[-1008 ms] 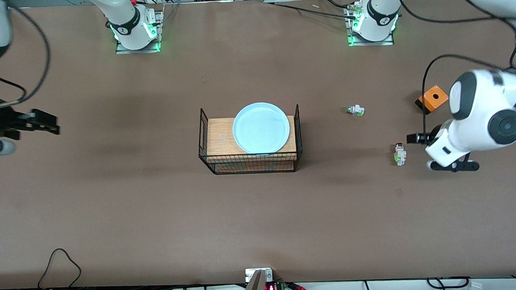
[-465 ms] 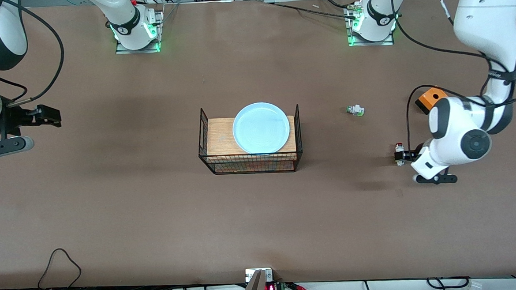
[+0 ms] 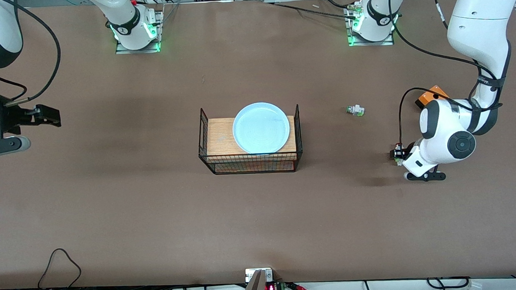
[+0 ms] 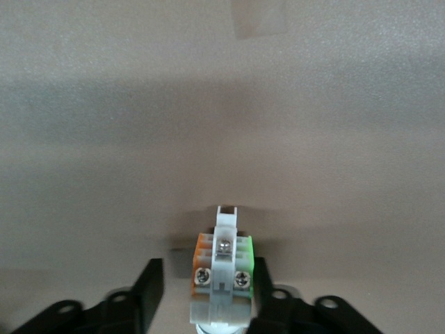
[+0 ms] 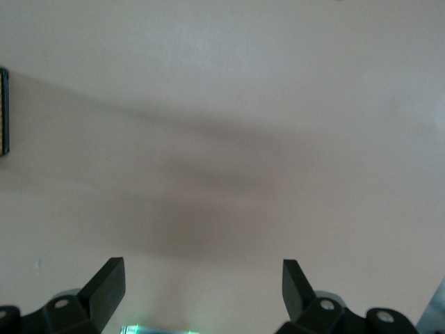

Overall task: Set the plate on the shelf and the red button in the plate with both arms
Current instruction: 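Carry the button switch with the left gripper over the plate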

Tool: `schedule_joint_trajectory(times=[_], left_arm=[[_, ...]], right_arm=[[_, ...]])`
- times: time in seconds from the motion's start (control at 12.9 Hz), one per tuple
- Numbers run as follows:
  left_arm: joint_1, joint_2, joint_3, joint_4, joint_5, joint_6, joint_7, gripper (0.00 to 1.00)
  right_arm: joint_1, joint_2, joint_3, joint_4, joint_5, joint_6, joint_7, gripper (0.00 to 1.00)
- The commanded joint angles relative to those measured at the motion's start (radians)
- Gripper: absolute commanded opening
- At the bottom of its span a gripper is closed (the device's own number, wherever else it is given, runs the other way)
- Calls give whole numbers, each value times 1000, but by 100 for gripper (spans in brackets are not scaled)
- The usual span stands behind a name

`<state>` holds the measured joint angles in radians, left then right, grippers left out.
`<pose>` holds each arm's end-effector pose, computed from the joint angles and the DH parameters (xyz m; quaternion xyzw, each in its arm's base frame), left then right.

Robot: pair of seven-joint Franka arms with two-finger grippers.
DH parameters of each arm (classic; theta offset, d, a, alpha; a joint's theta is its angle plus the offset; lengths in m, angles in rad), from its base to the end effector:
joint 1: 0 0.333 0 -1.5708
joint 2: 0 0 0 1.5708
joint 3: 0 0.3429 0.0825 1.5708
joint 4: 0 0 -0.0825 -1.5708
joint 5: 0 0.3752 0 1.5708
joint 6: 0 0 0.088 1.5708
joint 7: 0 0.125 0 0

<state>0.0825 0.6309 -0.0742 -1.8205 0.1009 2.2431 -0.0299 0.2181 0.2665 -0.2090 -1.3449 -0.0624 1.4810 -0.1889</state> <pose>0.6319 0.0121 0.1849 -0.9946 0.0115 0.1023 0.0146 0.6176 0.0152 0.5777 0.9914 0.0995 -0.0671 0.0528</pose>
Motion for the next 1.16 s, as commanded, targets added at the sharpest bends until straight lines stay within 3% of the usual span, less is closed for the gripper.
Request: schedule_joint_trajectory(times=[0.0,0.23,0.39,0.78,1.01,1.09], left_arm=[[5,-20,-9,-8,-10,-3,1,16],[-1,-83,-19,13,-12,-83,-2,12],[-1,-167,-73,88,-12,-275,-40,12],[-21,-201,-298,504,-23,-762,-178,12],[-27,-201,-429,532,-147,-784,-266,12],[-44,-192,-464,562,-168,-777,-297,13]], right_arm=[[-13,2,16,27,15,25,-1,100],[-17,-16,8,90,22,-4,-1,100],[-14,-17,8,93,77,-39,9,100],[-9,-17,14,115,15,-82,0,100],[-26,-51,13,92,61,-94,6,100],[-29,-94,16,17,68,-76,9,100]])
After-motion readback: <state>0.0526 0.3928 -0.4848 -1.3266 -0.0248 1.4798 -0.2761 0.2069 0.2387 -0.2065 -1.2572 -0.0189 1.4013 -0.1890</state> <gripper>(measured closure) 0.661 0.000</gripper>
